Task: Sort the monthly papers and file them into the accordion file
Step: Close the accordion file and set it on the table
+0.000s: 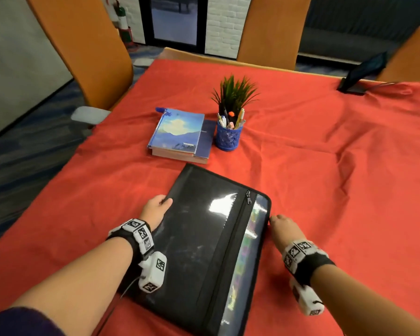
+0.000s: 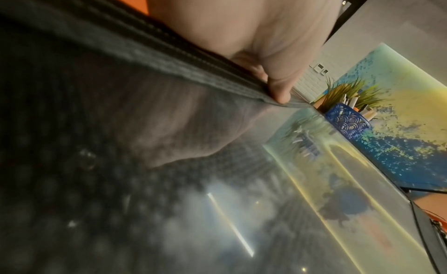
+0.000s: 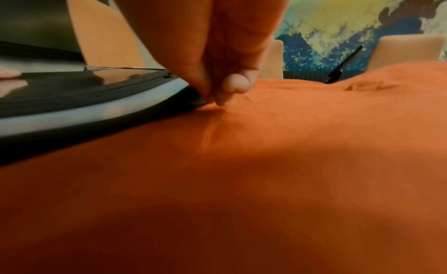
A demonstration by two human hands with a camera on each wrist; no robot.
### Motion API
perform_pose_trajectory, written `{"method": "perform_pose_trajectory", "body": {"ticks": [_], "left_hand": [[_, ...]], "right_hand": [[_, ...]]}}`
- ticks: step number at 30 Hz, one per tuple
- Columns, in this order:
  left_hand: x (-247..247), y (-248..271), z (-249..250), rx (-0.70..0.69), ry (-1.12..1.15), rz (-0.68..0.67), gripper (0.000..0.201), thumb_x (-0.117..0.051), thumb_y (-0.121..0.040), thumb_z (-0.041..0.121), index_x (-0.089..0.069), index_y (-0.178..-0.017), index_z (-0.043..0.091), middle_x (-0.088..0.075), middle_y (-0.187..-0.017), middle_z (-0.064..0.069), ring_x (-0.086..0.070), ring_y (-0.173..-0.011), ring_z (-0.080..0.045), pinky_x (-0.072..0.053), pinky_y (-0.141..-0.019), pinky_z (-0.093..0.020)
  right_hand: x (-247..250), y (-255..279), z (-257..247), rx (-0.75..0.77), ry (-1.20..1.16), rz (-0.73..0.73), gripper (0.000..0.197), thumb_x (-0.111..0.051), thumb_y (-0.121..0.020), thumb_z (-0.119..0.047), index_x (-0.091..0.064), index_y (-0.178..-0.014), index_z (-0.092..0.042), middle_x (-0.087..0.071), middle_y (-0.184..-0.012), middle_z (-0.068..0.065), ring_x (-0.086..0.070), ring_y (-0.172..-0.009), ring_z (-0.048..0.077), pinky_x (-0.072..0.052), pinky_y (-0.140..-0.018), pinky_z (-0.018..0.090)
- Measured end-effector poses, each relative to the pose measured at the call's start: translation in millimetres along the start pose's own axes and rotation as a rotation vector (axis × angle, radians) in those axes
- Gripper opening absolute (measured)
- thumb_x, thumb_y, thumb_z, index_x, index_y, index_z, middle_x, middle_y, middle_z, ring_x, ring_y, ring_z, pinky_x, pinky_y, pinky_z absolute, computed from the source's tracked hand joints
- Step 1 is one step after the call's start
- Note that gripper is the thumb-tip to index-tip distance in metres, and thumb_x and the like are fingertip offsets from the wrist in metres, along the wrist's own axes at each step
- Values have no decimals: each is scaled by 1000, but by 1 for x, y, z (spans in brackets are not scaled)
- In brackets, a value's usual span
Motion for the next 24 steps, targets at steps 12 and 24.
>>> {"method": "perform_pose_trajectory", "body": {"ticks": [12, 24], "left_hand": [[-3, 7, 12, 77, -186, 43, 22, -53, -95, 19, -60, -91, -1, -62, -98, -24, -57, -101, -38, -37, -80, -36], [-8, 31, 46, 47, -670, -8, 56, -45, -96, 36, -26, -148, 22, -31, -146, -19, -31, -133, -37, -28, -108, -42]], "right_hand": [[-15, 92, -21, 130, -71, -132, 24, -37, -93, -15, -53, -111, -12, -62, -112, 11, -59, -103, 31, -43, -81, 34], [-25, 56, -1, -6, -257, 55, 29, -41, -93, -23, -59, -103, -2, -64, -104, 21, -60, -96, 35, -44, -76, 34]]}}
Point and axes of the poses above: each hand's wrist, its own y-axis away from the middle knuckle, its own x-axis out of the back of the hand, z = x × y, the point moved 1 cm from there along -y, towards the middle knuckle
